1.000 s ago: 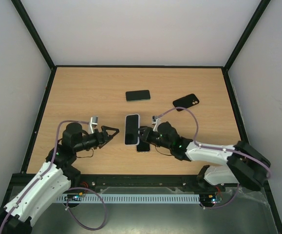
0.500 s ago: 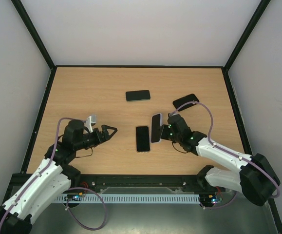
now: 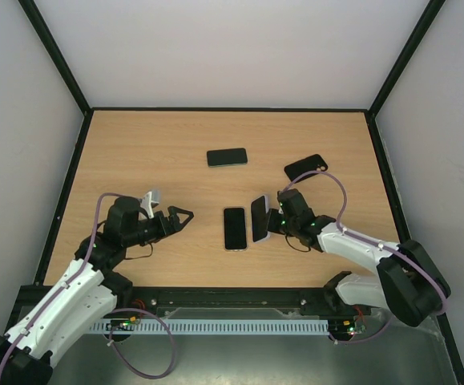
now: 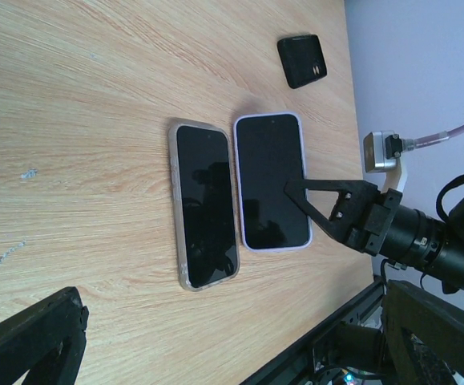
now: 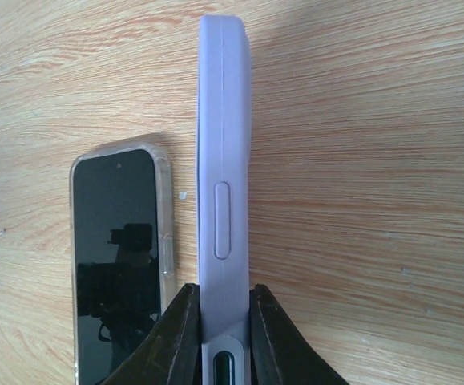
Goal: Put the phone into the phone case
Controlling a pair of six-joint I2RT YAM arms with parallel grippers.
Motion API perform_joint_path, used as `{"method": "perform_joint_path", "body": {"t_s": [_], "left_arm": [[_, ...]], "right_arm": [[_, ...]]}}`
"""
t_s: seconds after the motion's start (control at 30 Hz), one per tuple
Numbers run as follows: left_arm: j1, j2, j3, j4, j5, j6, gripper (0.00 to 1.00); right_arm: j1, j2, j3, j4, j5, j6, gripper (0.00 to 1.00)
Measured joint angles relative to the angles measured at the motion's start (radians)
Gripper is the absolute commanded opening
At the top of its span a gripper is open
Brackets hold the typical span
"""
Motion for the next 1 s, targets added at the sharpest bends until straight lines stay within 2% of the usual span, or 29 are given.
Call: {"method": "perform_joint_path", "body": {"t_s": [0.27, 0.7, 0.77, 0.87, 1.0], "left_arm": [[0.000, 0.006, 0.000, 0.000, 0.000, 0.000, 0.99], [0.000, 0.008, 0.000, 0.000, -0.017, 0.000, 0.99], [0.000, 0.008, 0.000, 0.000, -0.020, 0.000, 0.99], [0.000, 0.011, 0.000, 0.000, -0.024, 0.000, 1.00], [0.000, 0.015, -0.001, 0.000, -0.038, 0.004, 0.99]], "right_arm": [[-0.016, 0.019, -0.016, 0.007, 0.019, -0.011, 0.21], [-0.017, 0.027, 0.012, -0.054, 0.157, -0.004, 0.41], [-0.020, 0.043, 0.042, -0.056, 0.186, -0.004, 0.40], [-0.036, 0.079, 0.089, -0.056, 0.234, -0.002, 0.33], [-0.117, 0.127, 0.130, -0.050, 0.279, 0.011, 0.32]]}}
